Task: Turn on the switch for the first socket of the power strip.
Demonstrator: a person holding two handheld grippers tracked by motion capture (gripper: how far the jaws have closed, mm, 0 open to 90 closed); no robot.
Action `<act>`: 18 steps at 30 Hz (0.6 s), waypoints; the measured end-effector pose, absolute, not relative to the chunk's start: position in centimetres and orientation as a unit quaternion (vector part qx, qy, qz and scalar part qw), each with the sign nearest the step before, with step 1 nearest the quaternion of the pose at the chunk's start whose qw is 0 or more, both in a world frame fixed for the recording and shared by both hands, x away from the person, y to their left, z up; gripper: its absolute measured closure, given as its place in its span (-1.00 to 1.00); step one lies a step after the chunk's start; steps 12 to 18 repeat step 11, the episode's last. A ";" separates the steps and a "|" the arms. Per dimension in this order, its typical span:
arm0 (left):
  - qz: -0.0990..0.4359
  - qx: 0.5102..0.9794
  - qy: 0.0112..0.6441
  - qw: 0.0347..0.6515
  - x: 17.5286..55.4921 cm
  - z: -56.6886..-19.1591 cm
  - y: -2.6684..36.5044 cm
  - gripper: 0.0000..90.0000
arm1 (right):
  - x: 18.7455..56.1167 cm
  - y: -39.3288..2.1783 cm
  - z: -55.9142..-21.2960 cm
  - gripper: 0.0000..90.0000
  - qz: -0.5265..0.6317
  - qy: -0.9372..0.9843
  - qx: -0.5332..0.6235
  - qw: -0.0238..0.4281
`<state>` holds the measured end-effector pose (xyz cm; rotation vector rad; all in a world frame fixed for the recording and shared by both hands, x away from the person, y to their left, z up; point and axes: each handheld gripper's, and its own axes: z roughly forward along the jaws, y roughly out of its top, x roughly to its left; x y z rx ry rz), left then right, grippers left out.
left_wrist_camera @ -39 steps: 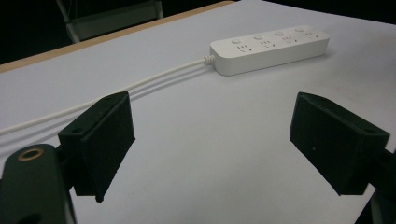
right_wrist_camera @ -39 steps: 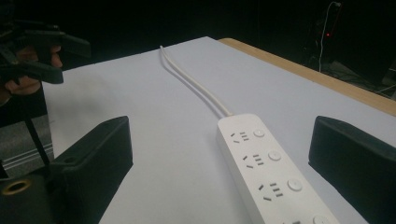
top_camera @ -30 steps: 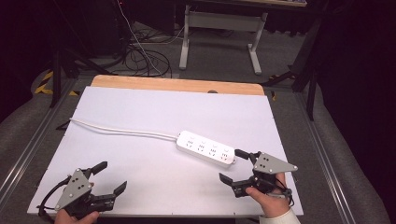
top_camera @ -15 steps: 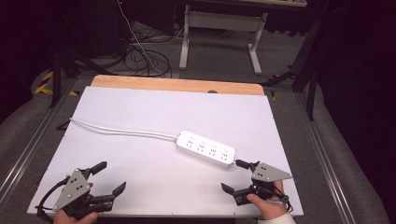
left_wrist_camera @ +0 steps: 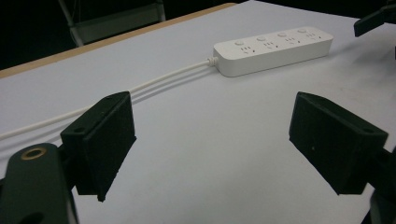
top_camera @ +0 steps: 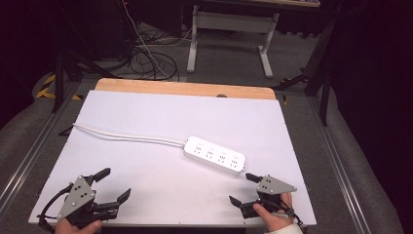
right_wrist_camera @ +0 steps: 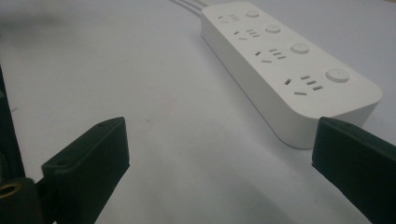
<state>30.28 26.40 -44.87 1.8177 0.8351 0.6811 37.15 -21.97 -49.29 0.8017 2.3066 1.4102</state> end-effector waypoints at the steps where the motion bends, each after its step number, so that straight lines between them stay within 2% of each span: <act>1: 0.279 0.747 0.347 0.494 30.3 -44.9 26.4 -0.67 | 37.2 -21.9 -49.4 -0.90 0.490 0.809 0.281 0.160; 7: 0.265 0.742 0.360 0.499 30.5 -44.9 26.6 -0.68 | 37.1 -22.2 -48.9 -0.90 0.492 0.798 0.298 0.178; 18: 0.264 0.745 0.361 0.495 30.6 -45.0 26.6 -0.68 | 37.2 -22.3 -48.9 -0.90 0.492 0.798 0.298 0.180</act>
